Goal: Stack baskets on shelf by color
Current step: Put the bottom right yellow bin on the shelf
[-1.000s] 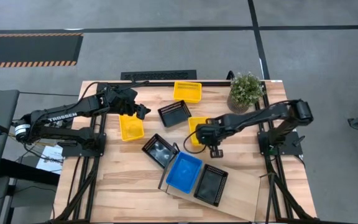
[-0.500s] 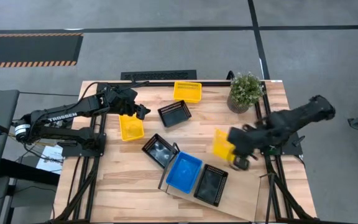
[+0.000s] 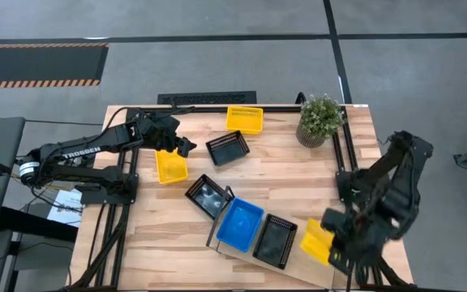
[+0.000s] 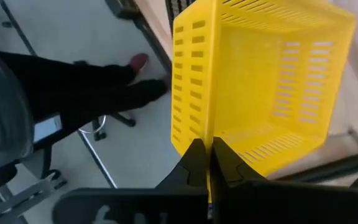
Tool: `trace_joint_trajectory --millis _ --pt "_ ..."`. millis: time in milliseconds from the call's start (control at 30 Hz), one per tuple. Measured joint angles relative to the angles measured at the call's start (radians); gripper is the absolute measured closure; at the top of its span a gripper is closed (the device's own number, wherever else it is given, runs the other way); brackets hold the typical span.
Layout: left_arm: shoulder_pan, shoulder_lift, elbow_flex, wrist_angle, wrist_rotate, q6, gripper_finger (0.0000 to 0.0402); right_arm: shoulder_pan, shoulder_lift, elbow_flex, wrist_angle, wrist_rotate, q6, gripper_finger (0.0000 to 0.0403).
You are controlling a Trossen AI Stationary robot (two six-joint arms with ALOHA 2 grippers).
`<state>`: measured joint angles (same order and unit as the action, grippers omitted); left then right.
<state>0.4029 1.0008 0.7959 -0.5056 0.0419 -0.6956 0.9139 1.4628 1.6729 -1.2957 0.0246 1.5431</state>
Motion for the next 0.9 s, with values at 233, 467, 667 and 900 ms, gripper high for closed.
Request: trace_joint_trajectory --millis 233,467,667,900 --pt "0.0 0.0 0.0 0.0 0.002 0.0 0.0164 0.069 0.157 0.0 -0.018 -0.023 0.049 0.04" --pt "0.0 0.0 0.0 0.0 0.001 0.0 0.0164 0.081 0.339 0.0 -0.031 -0.021 -0.084 0.0398" --pt "0.0 0.0 0.0 -0.001 0.001 0.0 0.0164 0.081 0.437 0.0 0.026 -0.037 -0.161 0.0393" --pt "0.0 0.0 0.0 -0.001 0.001 -0.005 0.0164 0.089 0.47 0.0 0.066 -0.078 -0.19 0.037"
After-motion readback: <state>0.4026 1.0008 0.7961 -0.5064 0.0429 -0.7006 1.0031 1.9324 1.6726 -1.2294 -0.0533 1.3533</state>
